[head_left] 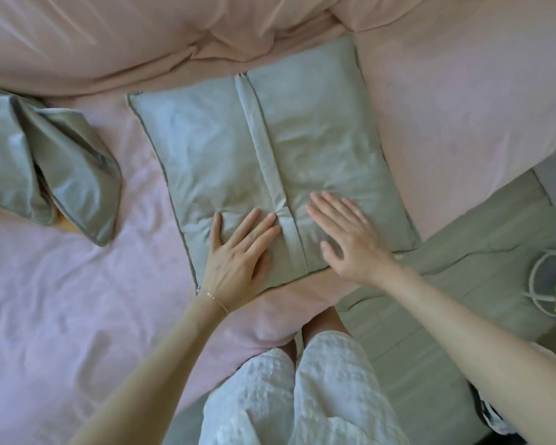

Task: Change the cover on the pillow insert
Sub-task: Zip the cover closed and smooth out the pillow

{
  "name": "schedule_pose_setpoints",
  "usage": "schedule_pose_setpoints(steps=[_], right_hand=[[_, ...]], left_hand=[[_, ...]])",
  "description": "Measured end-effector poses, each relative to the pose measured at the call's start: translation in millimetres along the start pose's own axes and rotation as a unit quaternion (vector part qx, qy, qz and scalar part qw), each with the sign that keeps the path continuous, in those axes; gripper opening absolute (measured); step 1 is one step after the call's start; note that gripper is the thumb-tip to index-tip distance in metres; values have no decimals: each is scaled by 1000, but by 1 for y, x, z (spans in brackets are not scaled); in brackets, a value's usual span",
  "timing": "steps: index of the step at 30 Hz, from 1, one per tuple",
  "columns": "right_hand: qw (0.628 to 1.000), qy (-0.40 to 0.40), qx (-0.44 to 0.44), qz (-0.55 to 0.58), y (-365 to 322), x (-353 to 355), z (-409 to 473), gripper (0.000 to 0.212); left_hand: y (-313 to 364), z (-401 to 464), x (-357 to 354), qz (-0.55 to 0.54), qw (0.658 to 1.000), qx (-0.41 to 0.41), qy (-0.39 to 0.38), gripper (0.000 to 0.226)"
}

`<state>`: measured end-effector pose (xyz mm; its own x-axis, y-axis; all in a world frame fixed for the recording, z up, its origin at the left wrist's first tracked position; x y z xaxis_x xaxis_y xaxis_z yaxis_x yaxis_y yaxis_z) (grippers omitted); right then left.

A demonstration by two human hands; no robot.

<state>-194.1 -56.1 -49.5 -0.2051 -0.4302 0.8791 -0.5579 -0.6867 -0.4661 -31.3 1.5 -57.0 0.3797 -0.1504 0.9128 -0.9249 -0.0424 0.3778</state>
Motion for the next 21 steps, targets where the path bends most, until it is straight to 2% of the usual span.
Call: schedule_pose_setpoints(steps=[2, 4, 8, 11, 14, 16, 18, 21], right_hand=[[996, 59, -65, 4, -7, 3, -19, 59], [987, 83, -139, 9, -11, 3, -31, 60], [989, 42, -138, -14, -24, -6, -38, 62], [988, -16, -146, -54, -25, -18, -44, 62], [966, -167, -165, -105, -21, -40, -54, 71], [948, -248, -181, -82, -15, -55, -59, 78], [935, -289, -196, -60, -6, -61, -52, 82], [934, -289, -207, -31, 16, -54, -19, 81]], left_hand=[[1, -16, 5, -14, 999, 32, 27, 41], [0, -25, 4, -15, 994, 103, 37, 44], [7, -33, 2, 3, 980, 189, 54, 48], [10, -43, 0, 5, 976, 212, 51, 45], [12, -57, -23, 59, 984, 167, -30, 46], [11, -61, -43, 95, 978, 150, -108, 53], [7, -52, -54, 102, 966, 172, -162, 58], [0, -8, -53, 103, 954, 209, -188, 66]])
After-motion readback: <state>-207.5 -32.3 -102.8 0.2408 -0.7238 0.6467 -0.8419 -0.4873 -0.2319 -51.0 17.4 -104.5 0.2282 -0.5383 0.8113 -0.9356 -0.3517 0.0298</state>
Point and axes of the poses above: each hand's wrist, its own z-axis towards the middle knuckle, its own x-axis out of the back of the hand, y = z × x, the point moved 6 cm from there along z, towards the middle knuckle, and after that the axes turned 14 degrees about x, right-handed, at the moved point
